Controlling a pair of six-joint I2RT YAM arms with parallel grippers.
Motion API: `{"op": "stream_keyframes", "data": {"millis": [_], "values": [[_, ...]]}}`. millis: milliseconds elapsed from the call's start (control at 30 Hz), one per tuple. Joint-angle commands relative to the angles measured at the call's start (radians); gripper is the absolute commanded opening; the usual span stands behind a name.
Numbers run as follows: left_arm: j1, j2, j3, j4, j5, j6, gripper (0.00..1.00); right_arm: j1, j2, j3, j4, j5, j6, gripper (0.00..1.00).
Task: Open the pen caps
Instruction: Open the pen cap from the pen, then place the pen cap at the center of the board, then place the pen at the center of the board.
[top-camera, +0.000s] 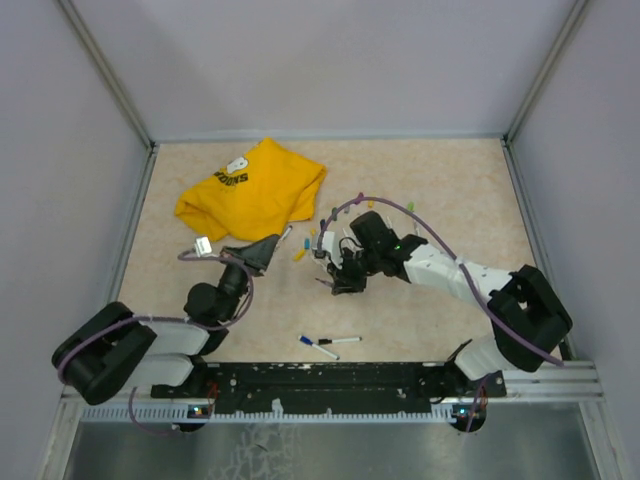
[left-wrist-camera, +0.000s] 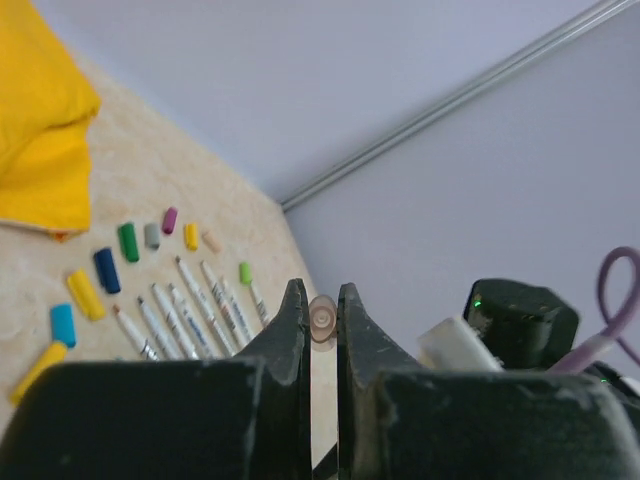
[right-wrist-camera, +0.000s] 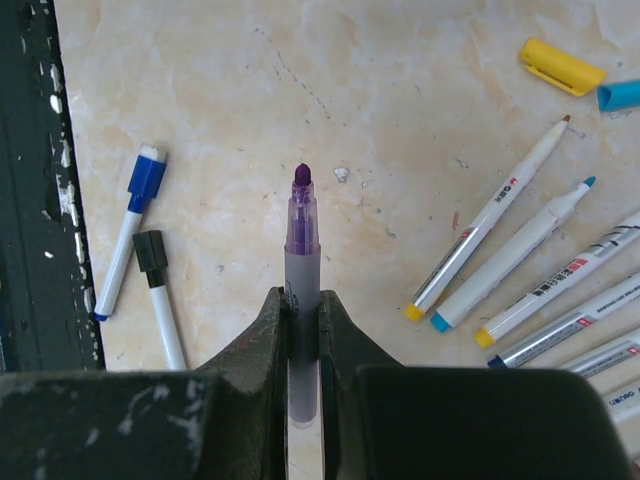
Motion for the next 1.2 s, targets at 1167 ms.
{"op": "stream_keyframes", "data": {"millis": [1167], "values": [[0.119,0.152,0.410,-1.244,0.037,0.013,0.34,0.078,0.350,0.171,0.202,0.365,0.423,0.19]]}}
